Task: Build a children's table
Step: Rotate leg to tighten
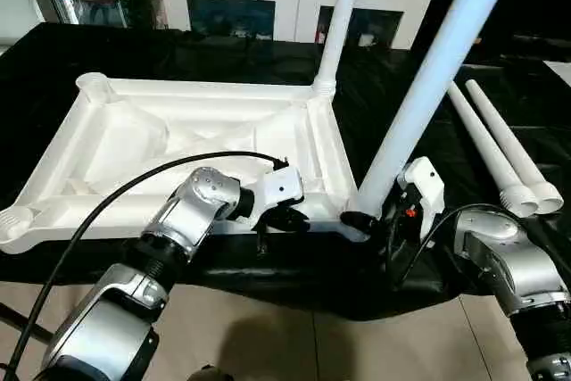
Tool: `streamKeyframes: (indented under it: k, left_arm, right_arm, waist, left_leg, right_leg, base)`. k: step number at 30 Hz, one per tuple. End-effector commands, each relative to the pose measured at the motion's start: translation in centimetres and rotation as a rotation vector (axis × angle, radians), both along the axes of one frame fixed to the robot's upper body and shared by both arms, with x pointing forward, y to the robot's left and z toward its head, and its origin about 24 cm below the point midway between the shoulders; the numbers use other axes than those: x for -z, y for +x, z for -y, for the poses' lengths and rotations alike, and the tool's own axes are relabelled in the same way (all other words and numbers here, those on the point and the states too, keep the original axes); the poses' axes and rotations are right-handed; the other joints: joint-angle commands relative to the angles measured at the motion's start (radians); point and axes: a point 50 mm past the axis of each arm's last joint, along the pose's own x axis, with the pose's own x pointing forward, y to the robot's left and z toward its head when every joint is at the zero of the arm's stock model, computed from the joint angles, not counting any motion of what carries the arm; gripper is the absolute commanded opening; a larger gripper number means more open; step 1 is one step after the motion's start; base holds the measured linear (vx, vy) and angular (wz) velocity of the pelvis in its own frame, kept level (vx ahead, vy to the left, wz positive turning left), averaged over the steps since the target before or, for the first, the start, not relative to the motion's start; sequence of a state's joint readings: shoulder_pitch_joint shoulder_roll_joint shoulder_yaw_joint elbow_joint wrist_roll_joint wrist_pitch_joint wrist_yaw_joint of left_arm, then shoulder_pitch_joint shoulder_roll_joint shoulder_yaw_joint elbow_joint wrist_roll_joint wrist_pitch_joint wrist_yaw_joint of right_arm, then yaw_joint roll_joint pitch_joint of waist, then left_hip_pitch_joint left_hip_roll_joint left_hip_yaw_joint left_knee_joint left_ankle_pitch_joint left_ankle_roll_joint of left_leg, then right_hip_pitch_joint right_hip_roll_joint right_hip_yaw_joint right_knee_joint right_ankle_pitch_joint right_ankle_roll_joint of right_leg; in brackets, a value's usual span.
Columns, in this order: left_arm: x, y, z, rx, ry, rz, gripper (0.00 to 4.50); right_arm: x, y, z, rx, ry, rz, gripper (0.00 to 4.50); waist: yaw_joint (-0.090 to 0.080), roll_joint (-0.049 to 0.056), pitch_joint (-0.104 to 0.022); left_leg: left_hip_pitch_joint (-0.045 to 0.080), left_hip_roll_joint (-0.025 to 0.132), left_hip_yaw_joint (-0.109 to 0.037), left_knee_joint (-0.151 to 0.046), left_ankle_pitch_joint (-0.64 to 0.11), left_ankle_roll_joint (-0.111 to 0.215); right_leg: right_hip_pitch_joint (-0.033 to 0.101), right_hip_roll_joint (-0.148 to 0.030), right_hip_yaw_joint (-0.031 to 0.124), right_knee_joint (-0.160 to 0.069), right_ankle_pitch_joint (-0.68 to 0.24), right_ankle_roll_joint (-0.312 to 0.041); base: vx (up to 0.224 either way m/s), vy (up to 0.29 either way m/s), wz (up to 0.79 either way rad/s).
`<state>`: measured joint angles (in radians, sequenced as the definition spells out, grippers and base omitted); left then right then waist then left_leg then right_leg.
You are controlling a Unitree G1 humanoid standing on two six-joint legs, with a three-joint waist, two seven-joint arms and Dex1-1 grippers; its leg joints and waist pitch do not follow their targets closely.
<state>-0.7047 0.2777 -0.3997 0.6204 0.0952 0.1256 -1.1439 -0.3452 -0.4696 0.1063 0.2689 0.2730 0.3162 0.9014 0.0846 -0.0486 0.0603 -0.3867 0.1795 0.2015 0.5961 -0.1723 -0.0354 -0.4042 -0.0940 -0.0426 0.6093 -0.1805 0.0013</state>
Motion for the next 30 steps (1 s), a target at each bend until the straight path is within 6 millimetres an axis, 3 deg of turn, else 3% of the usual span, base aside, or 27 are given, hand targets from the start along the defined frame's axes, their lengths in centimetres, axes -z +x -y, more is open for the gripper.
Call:
streamKeyframes:
  k: [1, 9, 17, 19, 20, 23, 25, 26, 27, 30]
  left_arm:
    - [0.0, -0.3, 0.4, 0.025, -0.009, 0.004, 0.00]
    - [0.0, -0.4, 0.3, 0.025, -0.004, 0.005, 0.00]
    - [0.2, -0.5, 0.2, 0.030, 0.008, -0.002, 0.00]
    - [0.3, -0.2, 0.3, -0.015, 0.003, 0.006, 0.00]
    - [0.3, 0.4, 0.7, -0.081, -0.010, 0.025, 0.00]
    - [0.2, 1.2, 1.1, -0.162, -0.018, 0.050, 0.00]
    - [0.1, 1.8, 1.3, -0.223, -0.015, 0.071, 0.00]
    - [-0.1, 2.9, 1.8, -0.356, -0.016, 0.101, 0.00]
    - [-0.3, 3.4, 2.1, -0.421, -0.023, 0.109, 0.00]
    - [-0.7, 4.2, 3.1, -0.551, -0.024, 0.123, 0.00]
  right_arm:
    - [-0.2, 0.1, 0.2, -0.010, -0.014, 0.004, 3.58]
    - [0.0, 0.1, 0.1, -0.026, -0.027, 0.001, 2.81]
    - [0.5, 0.0, -0.1, -0.008, -0.031, -0.003, 2.64]
    - [1.0, 0.6, -0.2, 0.092, -0.032, 0.009, 2.63]
    - [1.4, 1.4, -0.6, 0.216, -0.019, 0.020, 2.63]
    - [1.7, 2.3, -1.0, 0.349, 0.019, 0.017, 2.62]
    - [1.8, 2.8, -1.4, 0.424, 0.044, 0.011, 2.62]
    - [2.1, 3.7, -2.2, 0.549, 0.078, -0.002, 2.62]
    - [2.1, 4.2, -2.6, 0.608, 0.095, -0.012, 2.62]
    - [2.1, 5.4, -3.9, 0.745, 0.127, -0.026, 2.61]
  waist:
    - [-0.004, -0.013, -0.068]
    - [-0.003, -0.012, -0.069]
    - [-0.003, -0.011, -0.070]
    - [-0.005, -0.012, -0.069]
    - [-0.008, -0.010, -0.067]
    - [-0.026, -0.012, -0.068]
    - [-0.035, -0.011, -0.067]
    - [-0.036, -0.012, -0.069]
    - [-0.039, -0.010, -0.068]
    - [-0.042, -0.012, -0.073]
  left_leg:
    - [0.026, 0.055, -0.020, -0.073, -0.213, 0.039]
    - [0.026, 0.055, -0.021, -0.073, -0.215, 0.035]
    - [0.026, 0.054, -0.021, -0.071, -0.204, 0.039]
    - [0.026, 0.055, -0.020, -0.072, -0.210, 0.035]
    - [0.024, 0.053, -0.021, -0.075, -0.223, 0.024]
    - [0.027, 0.051, -0.026, -0.079, -0.279, -0.015]
    - [0.032, 0.048, -0.026, -0.079, -0.321, -0.027]
    - [0.030, 0.048, -0.029, -0.078, -0.320, -0.035]
    - [0.031, 0.046, -0.028, -0.079, -0.323, -0.040]
    - [0.029, 0.045, -0.027, -0.077, -0.286, -0.040]
  right_leg:
    - [0.035, -0.058, 0.035, -0.072, -0.202, -0.210]
    - [0.036, -0.058, 0.035, -0.072, -0.212, -0.207]
    - [0.038, -0.057, 0.035, -0.069, -0.185, -0.216]
    - [0.035, -0.057, 0.035, -0.070, -0.193, -0.217]
    - [0.034, -0.057, 0.035, -0.072, -0.218, -0.212]
    - [0.032, -0.057, 0.032, -0.080, -0.298, -0.192]
    - [0.022, -0.056, 0.033, -0.087, -0.349, -0.182]
    - [0.025, -0.057, 0.033, -0.086, -0.355, -0.175]
    - [0.020, -0.057, 0.034, -0.088, -0.355, -0.176]
    - [0.025, -0.056, 0.033, -0.084, -0.296, -0.185]
  base:
    - [0.000, 0.000, 0.00]
    - [0.000, 0.000, 0.00]
    - [0.000, 0.000, 0.00]
    - [0.000, 0.000, 0.00]
    - [0.000, 0.000, 0.00]
    - [0.000, 0.000, 0.00]
    - [0.000, 0.000, 0.00]
    - [0.000, 0.000, 0.00]
    - [0.000, 0.000, 0.00]
    - [0.000, 0.000, 0.00]
